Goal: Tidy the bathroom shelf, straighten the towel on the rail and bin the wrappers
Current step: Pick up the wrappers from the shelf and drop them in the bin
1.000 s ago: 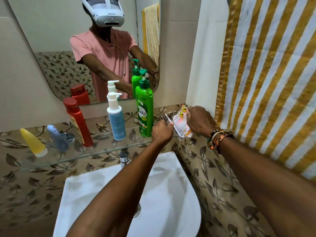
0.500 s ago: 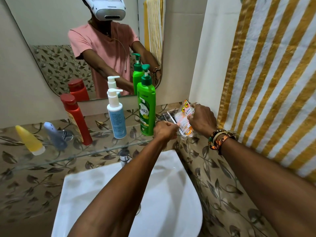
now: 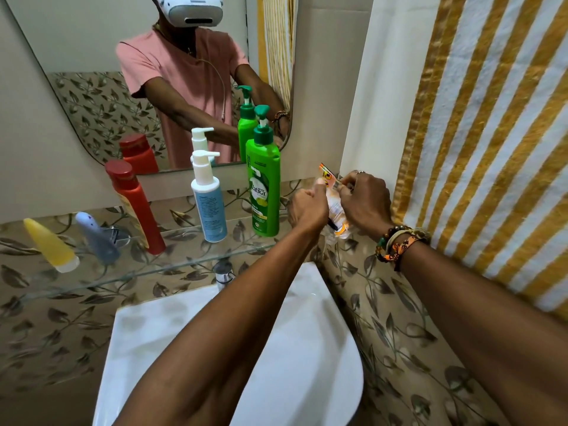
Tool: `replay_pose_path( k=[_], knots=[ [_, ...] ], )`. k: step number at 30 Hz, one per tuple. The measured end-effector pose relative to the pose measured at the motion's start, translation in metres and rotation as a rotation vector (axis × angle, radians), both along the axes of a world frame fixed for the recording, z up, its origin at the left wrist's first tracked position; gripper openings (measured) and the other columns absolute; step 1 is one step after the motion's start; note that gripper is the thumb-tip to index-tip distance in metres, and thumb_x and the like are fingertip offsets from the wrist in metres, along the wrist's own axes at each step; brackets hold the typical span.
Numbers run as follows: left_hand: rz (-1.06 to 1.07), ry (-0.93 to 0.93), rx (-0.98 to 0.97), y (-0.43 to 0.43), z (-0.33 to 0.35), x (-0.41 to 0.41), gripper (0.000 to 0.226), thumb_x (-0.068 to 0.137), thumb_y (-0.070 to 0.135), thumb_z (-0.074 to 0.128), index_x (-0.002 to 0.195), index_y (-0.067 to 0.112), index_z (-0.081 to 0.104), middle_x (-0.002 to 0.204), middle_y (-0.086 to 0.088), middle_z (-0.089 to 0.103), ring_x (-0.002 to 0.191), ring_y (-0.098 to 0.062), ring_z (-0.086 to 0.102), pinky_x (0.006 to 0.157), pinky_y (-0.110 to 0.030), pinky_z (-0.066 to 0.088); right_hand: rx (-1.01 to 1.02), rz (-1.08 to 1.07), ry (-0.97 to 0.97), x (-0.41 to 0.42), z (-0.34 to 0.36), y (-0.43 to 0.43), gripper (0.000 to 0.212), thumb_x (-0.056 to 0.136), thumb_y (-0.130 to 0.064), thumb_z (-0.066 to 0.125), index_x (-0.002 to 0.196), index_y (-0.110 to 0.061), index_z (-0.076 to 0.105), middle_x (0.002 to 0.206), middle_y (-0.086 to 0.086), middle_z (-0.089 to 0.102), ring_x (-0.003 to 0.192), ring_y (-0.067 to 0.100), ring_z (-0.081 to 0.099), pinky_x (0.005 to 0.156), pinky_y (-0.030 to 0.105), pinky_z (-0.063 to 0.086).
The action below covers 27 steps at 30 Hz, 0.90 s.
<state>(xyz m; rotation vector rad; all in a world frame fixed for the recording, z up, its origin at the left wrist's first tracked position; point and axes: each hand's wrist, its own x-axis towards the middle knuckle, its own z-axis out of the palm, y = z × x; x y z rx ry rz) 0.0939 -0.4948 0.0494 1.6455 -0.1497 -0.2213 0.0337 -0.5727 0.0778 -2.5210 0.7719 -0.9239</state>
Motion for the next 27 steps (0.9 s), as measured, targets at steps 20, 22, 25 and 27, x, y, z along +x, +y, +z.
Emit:
replay_pose_path(
  k=[20,22,25,27],
  knots=[
    [0.047,-0.110,0.204,-0.003,0.007,0.017,0.029,0.088,0.007,0.057,0.061,0.012,0.066,0.057,-0.007,0.070,0.056,-0.022,0.073,0.066,-0.042,0.064,-0.131,0.011,0.256,-0.005,0.001,-0.013,0.026,0.086,-0.004,0.059,0.110,-0.006,0.069,0.111,0.018,0.070,0.099,0.039,0.064,0.081,0.042,0.056],
    [0.042,-0.099,0.202,-0.006,0.001,0.020,0.030,0.087,0.007,0.058,0.058,0.013,0.064,0.058,-0.008,0.070,0.056,-0.023,0.073,0.068,-0.043,0.063,-0.120,0.029,0.327,-0.002,0.000,-0.014,0.023,0.084,-0.005,0.063,0.106,-0.007,0.070,0.107,0.017,0.070,0.094,0.038,0.064,0.078,0.041,0.056],
    [0.031,-0.108,0.233,-0.011,-0.006,0.026,0.028,0.086,0.011,0.061,0.058,0.011,0.065,0.062,-0.010,0.072,0.062,-0.027,0.073,0.072,-0.045,0.063,0.015,0.067,0.293,0.000,-0.002,-0.018,0.024,0.084,-0.009,0.068,0.107,-0.014,0.073,0.106,0.010,0.073,0.092,0.030,0.067,0.076,0.036,0.057],
    [0.011,-0.122,0.244,-0.013,-0.008,0.027,0.027,0.085,0.013,0.064,0.058,0.011,0.066,0.064,-0.010,0.072,0.065,-0.028,0.074,0.071,-0.046,0.063,0.144,0.109,0.217,0.000,0.000,-0.017,0.021,0.089,-0.013,0.063,0.107,-0.016,0.074,0.106,0.006,0.073,0.090,0.025,0.068,0.076,0.034,0.056]
  ],
)
